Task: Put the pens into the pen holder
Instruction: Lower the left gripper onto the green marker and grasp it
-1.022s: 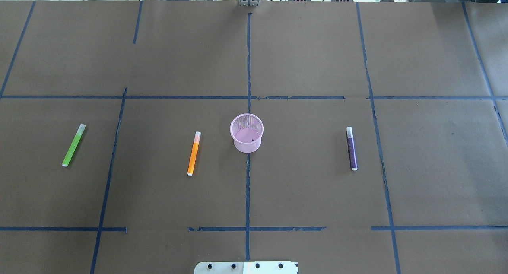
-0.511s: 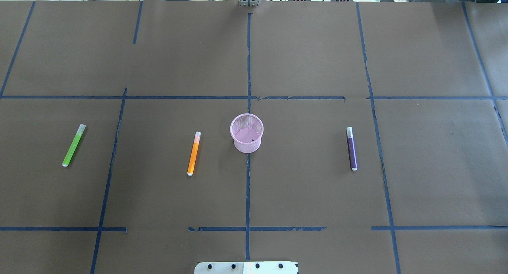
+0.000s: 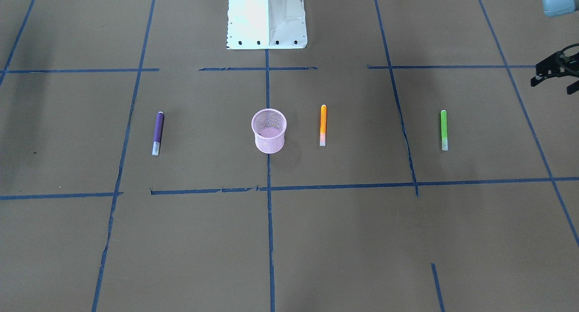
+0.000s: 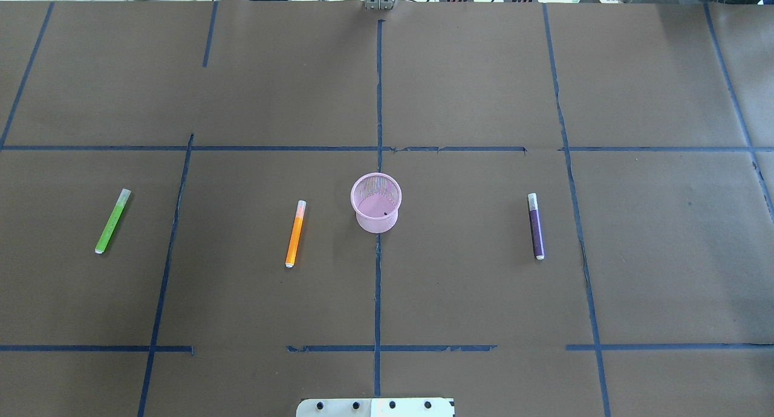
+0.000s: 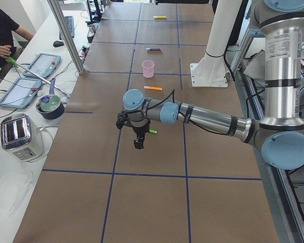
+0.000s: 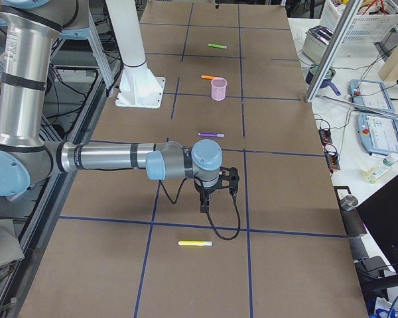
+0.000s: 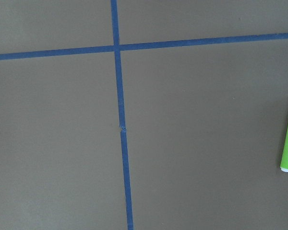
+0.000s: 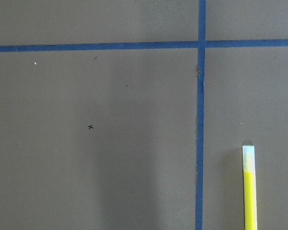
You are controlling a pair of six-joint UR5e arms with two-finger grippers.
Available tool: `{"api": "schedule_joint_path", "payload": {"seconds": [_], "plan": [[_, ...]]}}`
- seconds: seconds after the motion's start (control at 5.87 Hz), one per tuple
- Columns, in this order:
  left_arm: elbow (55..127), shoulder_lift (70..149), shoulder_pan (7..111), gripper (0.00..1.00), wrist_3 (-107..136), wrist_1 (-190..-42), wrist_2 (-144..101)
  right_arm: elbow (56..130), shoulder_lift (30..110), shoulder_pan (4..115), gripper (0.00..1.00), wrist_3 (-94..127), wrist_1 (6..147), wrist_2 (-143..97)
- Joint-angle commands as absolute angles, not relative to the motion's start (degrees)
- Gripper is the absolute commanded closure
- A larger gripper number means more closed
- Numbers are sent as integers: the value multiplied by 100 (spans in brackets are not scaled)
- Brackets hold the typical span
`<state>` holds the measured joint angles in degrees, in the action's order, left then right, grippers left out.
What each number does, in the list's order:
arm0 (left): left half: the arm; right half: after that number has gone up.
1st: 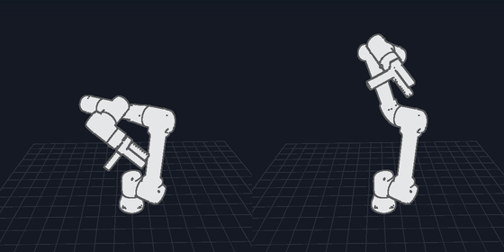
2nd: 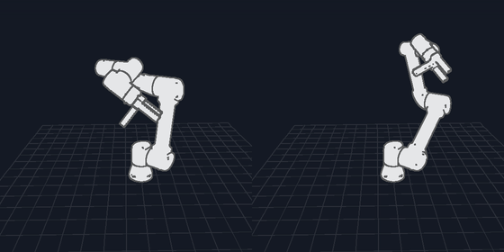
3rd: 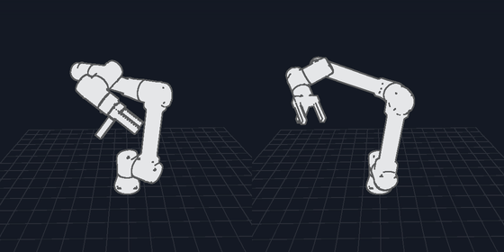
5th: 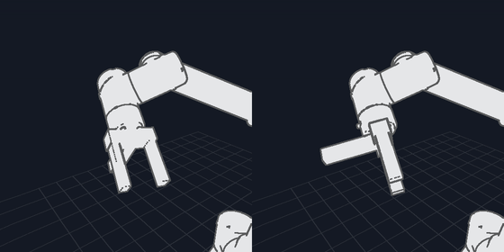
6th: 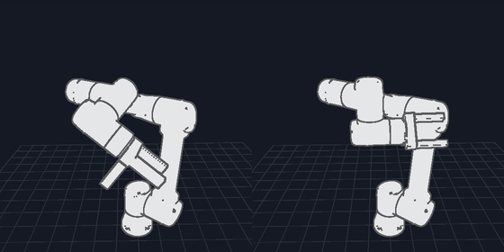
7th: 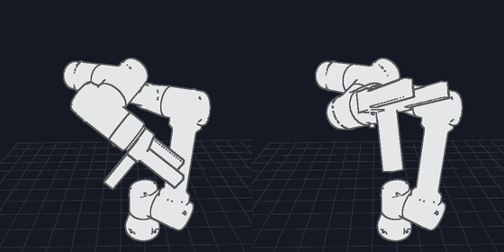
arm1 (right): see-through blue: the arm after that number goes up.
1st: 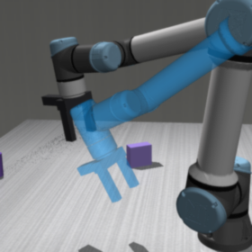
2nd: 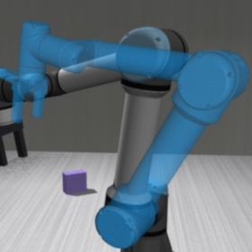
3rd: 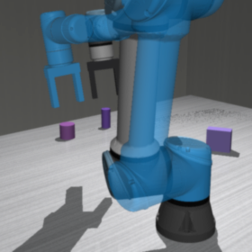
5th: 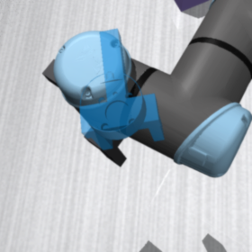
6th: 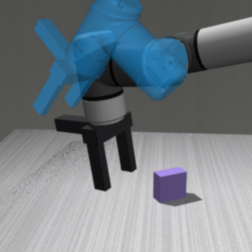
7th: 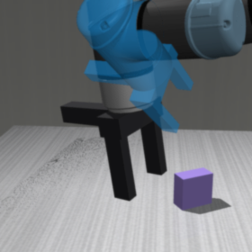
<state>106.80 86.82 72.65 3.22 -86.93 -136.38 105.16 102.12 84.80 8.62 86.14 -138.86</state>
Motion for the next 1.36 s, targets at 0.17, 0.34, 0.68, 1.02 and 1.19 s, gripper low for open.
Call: {"api": "schedule_joint_path", "payload": {"seconds": [0.17, 0.34, 0.68, 1.02, 1.19], "plan": [[9935, 9718, 5629, 0, 1746, -8807, -13457, 10521, 10195, 8473, 0, 844, 8613, -14131], [9401, 10182, 5408, 0, 1819, -8789, -13308, 10521, 10195, 8473, 0, 844, 8613, -14124], [9010, 10283, 5388, 0, 1836, -8807, -13307, 10468, 10187, 8464, 0, 879, 8613, -14132], [8774, 10344, 5344, 0, 1951, -9068, -13298, 10468, 10107, 8455, 0, 862, 8622, -14125], [8667, 10371, 5335, 1, 1969, -9201, -13298, 10468, 10099, 8455, 0, 905, 8613, -14124]]}}
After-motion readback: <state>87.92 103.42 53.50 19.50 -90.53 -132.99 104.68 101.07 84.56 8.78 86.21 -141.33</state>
